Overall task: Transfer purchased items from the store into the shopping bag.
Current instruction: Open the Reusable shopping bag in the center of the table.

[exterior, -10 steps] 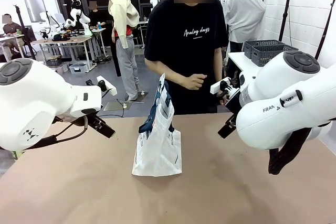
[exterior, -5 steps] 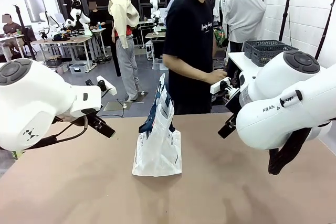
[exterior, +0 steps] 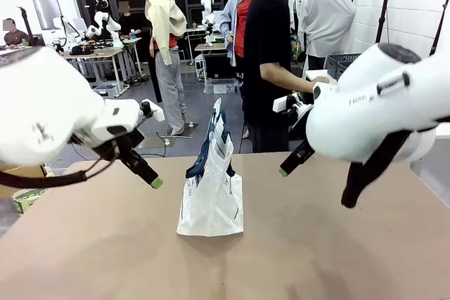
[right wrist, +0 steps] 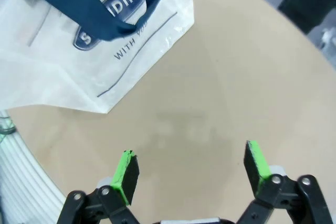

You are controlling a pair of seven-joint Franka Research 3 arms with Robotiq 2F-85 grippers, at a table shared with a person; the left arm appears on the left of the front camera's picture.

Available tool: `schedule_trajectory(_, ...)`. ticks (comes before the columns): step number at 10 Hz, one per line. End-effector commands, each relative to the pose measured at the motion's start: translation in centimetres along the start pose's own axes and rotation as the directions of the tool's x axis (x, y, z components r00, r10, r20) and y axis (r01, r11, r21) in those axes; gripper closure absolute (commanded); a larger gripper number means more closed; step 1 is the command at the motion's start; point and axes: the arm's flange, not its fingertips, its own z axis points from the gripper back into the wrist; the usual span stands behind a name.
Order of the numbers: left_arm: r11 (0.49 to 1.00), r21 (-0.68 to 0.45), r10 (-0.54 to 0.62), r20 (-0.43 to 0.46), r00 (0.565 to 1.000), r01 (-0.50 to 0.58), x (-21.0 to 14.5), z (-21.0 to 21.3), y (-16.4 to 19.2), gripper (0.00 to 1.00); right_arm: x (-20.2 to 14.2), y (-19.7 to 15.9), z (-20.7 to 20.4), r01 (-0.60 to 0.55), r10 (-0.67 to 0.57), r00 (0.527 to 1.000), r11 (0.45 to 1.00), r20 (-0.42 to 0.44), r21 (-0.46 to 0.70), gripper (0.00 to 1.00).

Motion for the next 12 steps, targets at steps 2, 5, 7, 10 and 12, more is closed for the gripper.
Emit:
schedule_trajectory(2, 0.995, 0.072, 0.072, 0.064, 0.995, -0.076, 3.7, 4.6, 4.6, 0.0, 3.0, -3.0, 1.8, 0.022, -0.019, 0.999, 0.996, -0.04, 0.084, 0.0)
schedule_trajectory(5, 0.993, 0.113, 0.025, 0.085, 0.996, -0.034, 9.6, 6.3, 5.0, 0.0, 8.9, -5.9, 2.8, 0.131, -0.127, 0.991, 0.979, -0.035, 0.158, 0.0)
schedule_trajectory(7, 0.994, 0.108, 0.015, 0.071, 0.997, -0.022, 12.9, 6.2, 5.1, 0.0, 12.4, -6.7, 3.3, 0.149, -0.146, 0.989, 0.968, -0.033, 0.203, 0.0)
schedule_trajectory(10, 0.996, 0.092, -0.004, 0.098, 0.995, -0.005, 13.0, 5.7, 4.4, 0.0, 12.7, -6.1, 3.7, 0.142, -0.141, 0.99, 0.972, -0.018, 0.189, 0.0)
schedule_trajectory(12, 0.996, 0.092, -0.004, 0.098, 0.995, -0.005, 13.0, 5.7, 4.4, 0.0, 12.7, -6.1, 3.7, 0.142, -0.141, 0.99, 0.972, -0.018, 0.189, 0.0)
